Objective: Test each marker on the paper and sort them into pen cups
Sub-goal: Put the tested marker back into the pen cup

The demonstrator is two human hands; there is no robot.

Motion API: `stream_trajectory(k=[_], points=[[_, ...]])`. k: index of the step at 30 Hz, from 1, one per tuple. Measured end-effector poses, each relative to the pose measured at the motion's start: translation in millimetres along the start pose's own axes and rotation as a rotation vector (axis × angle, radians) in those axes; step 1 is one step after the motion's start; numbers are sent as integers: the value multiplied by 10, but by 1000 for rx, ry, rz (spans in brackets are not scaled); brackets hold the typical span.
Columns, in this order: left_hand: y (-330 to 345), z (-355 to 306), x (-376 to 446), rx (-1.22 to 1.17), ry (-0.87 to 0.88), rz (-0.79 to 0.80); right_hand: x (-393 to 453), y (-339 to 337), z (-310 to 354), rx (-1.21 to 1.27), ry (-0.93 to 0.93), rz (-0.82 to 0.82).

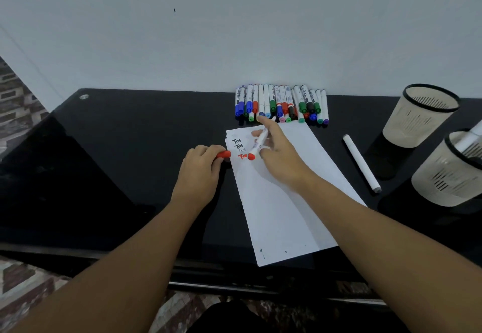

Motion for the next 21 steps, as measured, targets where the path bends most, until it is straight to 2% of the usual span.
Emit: stream_trajectory(k=[4,6,8,11,13,15,21], points=[[14,36,-7,-14,-33,20,-18,-123,120,232,25,-32],[5,46,-8,-31,-41,6,-51,-196,167,226,35,-56],[-4,46,0,-41,-41,-2,-82,-202,233,53,-16,-17],[-19,26,6,-38,-34,-10,-78,-102,193,-476,-72,51],[-14,18,1,-40,-36,-5,-72,-88,141,-774,-90,34],[0,0,-4,-48,-33,3,-86,-115,143,-861,-115,0],[-20,-53,3,-39,15,8,-82,-107,141,-878,-150,10]])
Point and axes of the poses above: each hand's wrist, its own x-axis towards the middle knuckle, its own y-axis out of the palm, z = x × y, the point moved 8 cm from there along x, towards the middle knuckle, and after that the axes turned 9 degrees about y, right-handed, at the moved point
